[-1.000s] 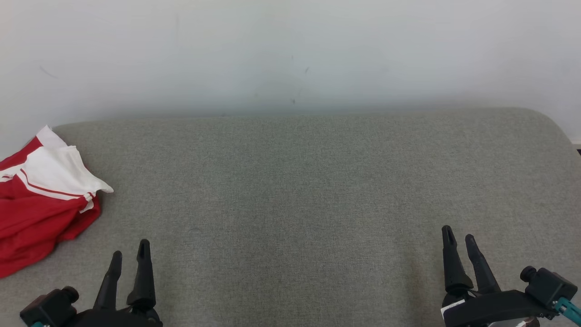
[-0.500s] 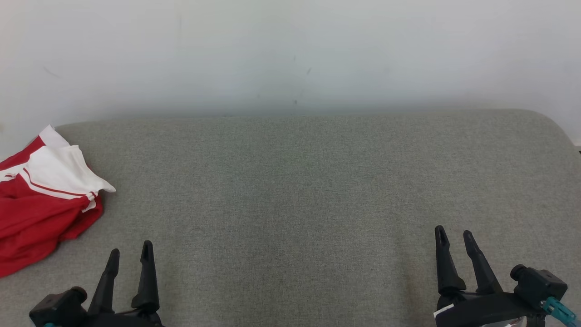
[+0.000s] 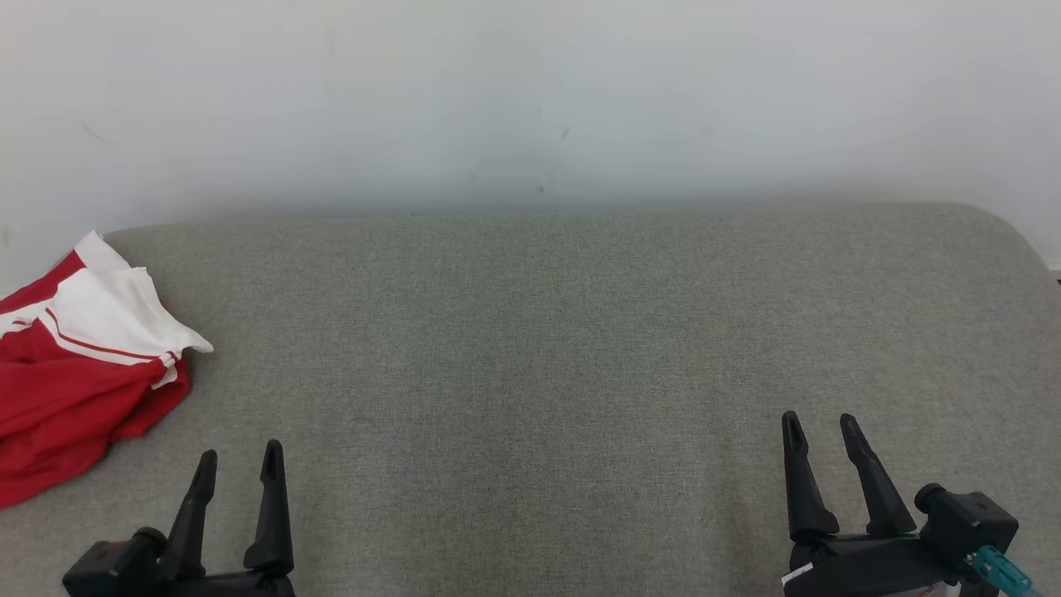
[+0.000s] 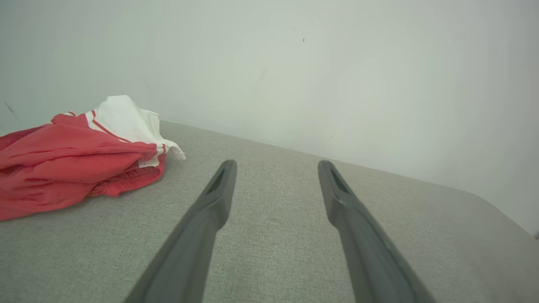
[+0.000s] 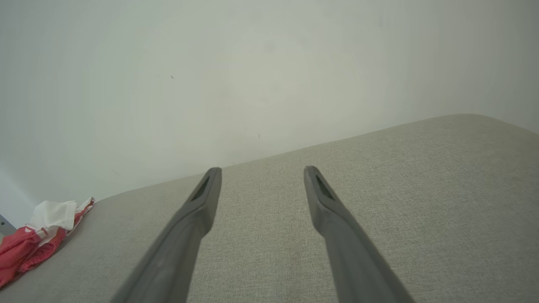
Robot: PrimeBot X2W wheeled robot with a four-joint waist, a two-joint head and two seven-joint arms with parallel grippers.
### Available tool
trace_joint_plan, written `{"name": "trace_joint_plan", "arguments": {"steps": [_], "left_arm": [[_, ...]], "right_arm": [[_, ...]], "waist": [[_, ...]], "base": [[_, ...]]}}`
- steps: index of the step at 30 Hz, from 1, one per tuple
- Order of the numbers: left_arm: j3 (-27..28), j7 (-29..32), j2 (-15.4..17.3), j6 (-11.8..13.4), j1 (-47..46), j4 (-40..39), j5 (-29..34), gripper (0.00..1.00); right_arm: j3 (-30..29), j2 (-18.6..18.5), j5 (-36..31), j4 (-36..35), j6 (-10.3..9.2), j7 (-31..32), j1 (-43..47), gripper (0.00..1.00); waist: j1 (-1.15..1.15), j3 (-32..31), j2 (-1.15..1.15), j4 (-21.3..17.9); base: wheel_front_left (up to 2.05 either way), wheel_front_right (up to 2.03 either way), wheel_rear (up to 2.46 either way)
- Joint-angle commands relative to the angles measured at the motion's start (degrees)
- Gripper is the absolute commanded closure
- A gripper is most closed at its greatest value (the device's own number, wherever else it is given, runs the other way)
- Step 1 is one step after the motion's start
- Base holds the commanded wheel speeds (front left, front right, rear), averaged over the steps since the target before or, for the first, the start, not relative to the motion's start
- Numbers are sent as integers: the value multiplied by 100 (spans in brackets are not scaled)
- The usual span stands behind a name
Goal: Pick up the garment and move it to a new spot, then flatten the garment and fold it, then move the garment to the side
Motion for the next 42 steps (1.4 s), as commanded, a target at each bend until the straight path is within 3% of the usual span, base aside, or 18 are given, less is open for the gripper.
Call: {"name": "trace_joint_plan", "arguments": {"steps": [1,17,24,42], "left_arm": [[8,-47,11,-35,27,-65,100,0],[64,-242,-94,-279,105,-109,704,0],[-2,-321,-105,-390,152,-74,839,0],[-21,-456,-108,-425,141,-2,1233,0]], "right_arm": [[15,-20,-140,-54,-8,-48,22,0],[31,-21,-839,-93,-10,-241,95,0],[84,-21,-835,-64,-10,-317,143,0],[162,-42,-1115,-23,-12,-466,202,0]], "waist": [[0,-3,0,-1],[0,-58,0,8],[0,-73,0,21],[0,-99,0,97]], "base": [[0,0,0],[0,0,0],[0,0,0],[0,0,0]]}}
